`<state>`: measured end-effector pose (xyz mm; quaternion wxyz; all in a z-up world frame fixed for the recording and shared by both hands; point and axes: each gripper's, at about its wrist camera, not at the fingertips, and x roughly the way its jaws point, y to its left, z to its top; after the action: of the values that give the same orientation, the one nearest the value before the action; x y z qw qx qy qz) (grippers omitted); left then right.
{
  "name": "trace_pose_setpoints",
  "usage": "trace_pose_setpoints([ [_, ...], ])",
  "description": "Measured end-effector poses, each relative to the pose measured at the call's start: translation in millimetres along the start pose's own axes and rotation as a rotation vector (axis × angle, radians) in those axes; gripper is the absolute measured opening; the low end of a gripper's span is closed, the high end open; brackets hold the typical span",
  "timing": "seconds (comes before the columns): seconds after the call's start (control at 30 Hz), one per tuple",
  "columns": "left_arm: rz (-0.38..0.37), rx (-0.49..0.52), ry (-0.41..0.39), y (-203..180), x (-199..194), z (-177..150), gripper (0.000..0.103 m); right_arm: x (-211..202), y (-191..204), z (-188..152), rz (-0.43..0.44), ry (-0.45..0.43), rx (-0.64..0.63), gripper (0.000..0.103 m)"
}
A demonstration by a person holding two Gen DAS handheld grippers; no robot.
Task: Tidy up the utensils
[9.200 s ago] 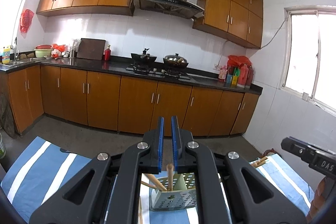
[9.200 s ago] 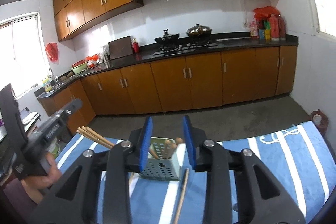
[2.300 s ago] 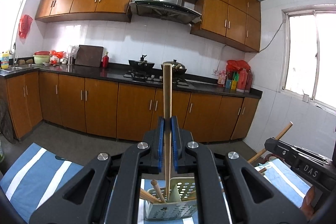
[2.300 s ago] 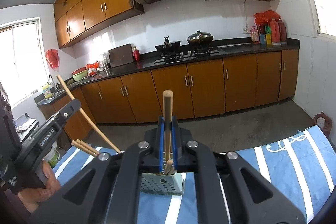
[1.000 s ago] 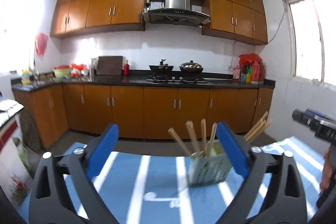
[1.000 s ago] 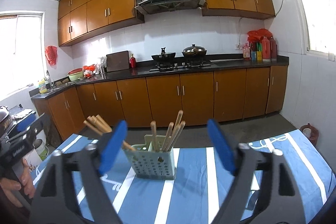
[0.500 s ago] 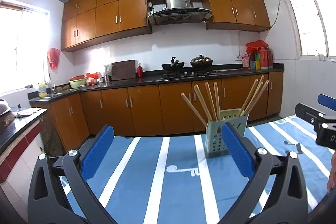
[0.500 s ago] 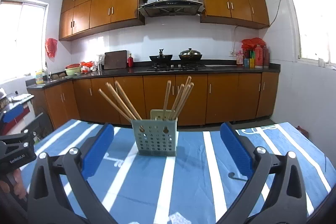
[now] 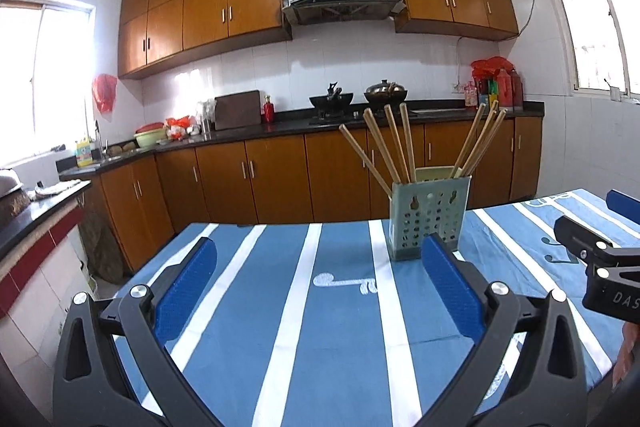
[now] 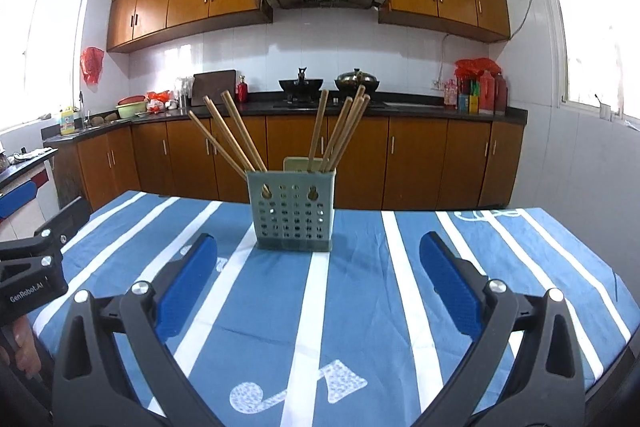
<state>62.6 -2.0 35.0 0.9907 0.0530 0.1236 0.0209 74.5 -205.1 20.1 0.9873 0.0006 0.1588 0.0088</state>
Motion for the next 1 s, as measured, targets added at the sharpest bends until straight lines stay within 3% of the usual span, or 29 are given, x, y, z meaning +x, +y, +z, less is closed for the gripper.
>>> trace_pose_setpoints([
  [1.0, -0.023, -0.032, 0.079, -4.9, 8.6, -16.1, 0.101, 14.7, -7.2, -14.1, -0.012, 0.049, 0.031, 0.099],
])
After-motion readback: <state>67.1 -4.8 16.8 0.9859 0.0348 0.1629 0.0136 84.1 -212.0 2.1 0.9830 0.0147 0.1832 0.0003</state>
